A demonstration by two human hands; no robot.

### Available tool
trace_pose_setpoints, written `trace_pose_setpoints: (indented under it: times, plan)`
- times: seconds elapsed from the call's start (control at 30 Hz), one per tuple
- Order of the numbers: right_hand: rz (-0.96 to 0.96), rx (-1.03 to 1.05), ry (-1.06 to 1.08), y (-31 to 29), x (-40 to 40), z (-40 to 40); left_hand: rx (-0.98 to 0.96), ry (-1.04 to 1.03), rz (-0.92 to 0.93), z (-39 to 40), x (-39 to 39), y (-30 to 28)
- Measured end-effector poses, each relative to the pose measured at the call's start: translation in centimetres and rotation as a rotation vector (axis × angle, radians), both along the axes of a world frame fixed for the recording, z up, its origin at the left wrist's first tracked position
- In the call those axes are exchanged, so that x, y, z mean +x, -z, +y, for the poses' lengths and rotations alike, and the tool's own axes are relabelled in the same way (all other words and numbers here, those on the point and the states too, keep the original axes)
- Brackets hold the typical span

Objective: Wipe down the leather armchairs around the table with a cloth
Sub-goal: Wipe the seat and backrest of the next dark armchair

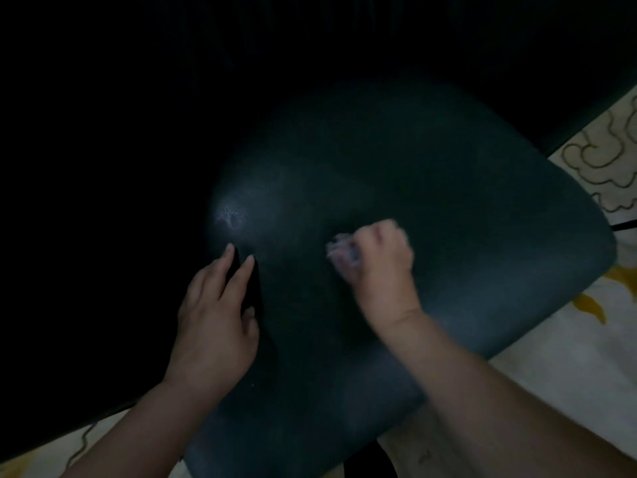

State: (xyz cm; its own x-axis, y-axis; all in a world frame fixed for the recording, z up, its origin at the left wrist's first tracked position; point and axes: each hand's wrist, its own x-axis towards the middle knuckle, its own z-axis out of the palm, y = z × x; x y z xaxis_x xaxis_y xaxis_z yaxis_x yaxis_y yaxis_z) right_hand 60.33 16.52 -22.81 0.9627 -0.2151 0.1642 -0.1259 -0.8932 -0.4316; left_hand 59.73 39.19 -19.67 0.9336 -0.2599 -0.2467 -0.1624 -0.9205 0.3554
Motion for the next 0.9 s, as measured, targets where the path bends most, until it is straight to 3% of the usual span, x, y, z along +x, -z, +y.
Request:
trace_pose_setpoints:
  times: [0.1, 0.17, 0.27, 0.37, 0.5, 0.6, 0.77, 0.9]
  plan:
    - [0.036, 0.066, 0.233, -0.1, 0.7, -1.7, -0.007, -0.033, 0.0, -0.4, -0.1, 0.0]
    - [0.023, 0.092, 0.248, -0.2, 0.3, 0.9, 0.006, -0.035, 0.005, -0.6, -0.2, -0.2]
    - [0.016, 0.105, 0.012, -0.6, -1.0, 4.7, 0.041, -0.024, 0.024, -0.8, -0.2, -0.3]
    - [0.026, 0.05, -0.156, -0.3, -0.3, 1.3, 0.048, -0.029, 0.024, -0.9, -0.2, -0.4]
    - [0.044, 0.012, 0.152, 0.1, 1.1, -7.3, 0.044, -0.038, 0.04, -0.9, -0.2, -0.3]
    - [0.02, 0.047, 0.295, 0.1, 0.8, -5.7, 0.043, -0.053, 0.04, -1.0, -0.4, -0.2]
    - [0.002, 0.136, -0.052, 0.1, -1.3, 3.6, 0.055, -0.112, 0.046, -1.4, -1.1, -0.5]
    - [0.031, 0.07, -0.227, -0.2, -0.5, -0.1, 0.073, -0.131, 0.051, -2.1, -1.5, -0.6]
